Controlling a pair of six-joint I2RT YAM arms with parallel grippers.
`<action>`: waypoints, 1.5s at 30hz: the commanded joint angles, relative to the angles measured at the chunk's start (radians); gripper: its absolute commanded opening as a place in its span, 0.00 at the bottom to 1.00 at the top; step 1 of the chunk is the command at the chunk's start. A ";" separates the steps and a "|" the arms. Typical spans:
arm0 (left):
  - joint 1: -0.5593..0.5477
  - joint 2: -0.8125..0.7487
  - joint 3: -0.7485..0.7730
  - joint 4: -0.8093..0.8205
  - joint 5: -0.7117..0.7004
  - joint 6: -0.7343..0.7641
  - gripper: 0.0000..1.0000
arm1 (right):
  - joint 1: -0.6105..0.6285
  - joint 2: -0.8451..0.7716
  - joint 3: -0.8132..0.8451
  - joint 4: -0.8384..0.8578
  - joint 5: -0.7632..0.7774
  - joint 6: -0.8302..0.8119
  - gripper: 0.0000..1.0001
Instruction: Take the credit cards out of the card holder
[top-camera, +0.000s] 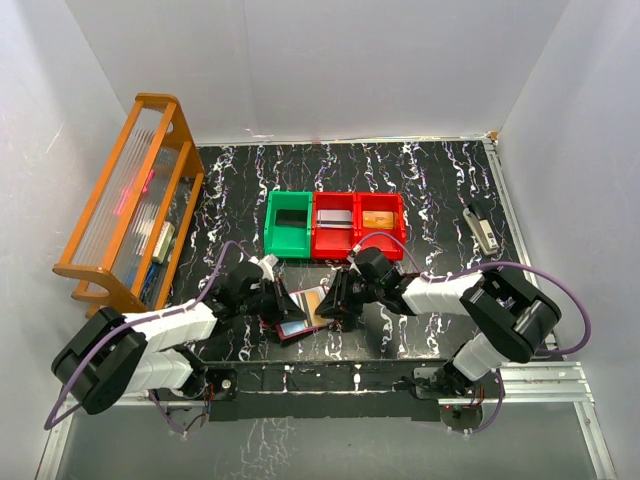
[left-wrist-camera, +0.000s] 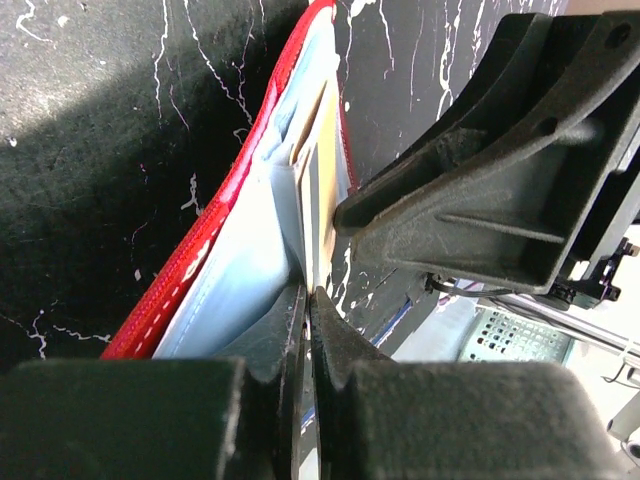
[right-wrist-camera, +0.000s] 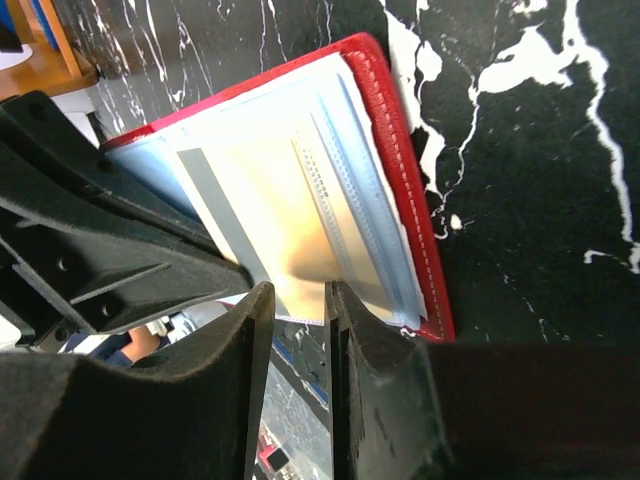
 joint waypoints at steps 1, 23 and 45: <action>-0.002 -0.057 -0.010 0.050 0.070 0.006 0.00 | 0.002 0.025 0.023 -0.113 0.099 -0.068 0.27; 0.001 -0.136 0.009 -0.144 0.132 0.118 0.00 | 0.002 0.067 0.010 -0.051 0.036 -0.062 0.26; 0.022 -0.179 0.049 -0.352 0.184 0.251 0.00 | 0.001 0.052 0.004 0.054 -0.053 -0.073 0.18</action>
